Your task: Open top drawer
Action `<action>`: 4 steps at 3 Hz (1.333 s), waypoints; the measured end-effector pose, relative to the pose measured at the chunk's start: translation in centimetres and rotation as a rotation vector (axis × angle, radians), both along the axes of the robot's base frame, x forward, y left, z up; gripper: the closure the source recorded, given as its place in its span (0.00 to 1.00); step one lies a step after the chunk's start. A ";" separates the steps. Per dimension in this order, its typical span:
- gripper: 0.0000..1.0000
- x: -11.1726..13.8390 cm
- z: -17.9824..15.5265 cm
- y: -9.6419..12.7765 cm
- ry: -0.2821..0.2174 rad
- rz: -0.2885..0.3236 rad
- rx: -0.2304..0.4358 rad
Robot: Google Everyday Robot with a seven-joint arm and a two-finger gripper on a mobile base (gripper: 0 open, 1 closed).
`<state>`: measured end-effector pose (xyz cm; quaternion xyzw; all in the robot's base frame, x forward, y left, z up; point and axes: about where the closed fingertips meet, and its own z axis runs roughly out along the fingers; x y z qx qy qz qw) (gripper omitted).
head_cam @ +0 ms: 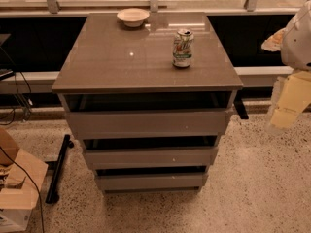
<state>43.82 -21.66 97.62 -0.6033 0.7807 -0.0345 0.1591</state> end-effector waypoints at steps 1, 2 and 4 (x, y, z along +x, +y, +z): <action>0.00 0.1 0.1 0.3 -0.016 -0.002 -0.003; 0.00 -0.4 -0.8 2.2 -0.045 0.005 0.023; 0.00 0.9 -7.1 4.6 -0.079 0.016 0.176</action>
Offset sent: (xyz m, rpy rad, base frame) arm 0.0021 0.0575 -0.0478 0.0815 -0.1032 0.0190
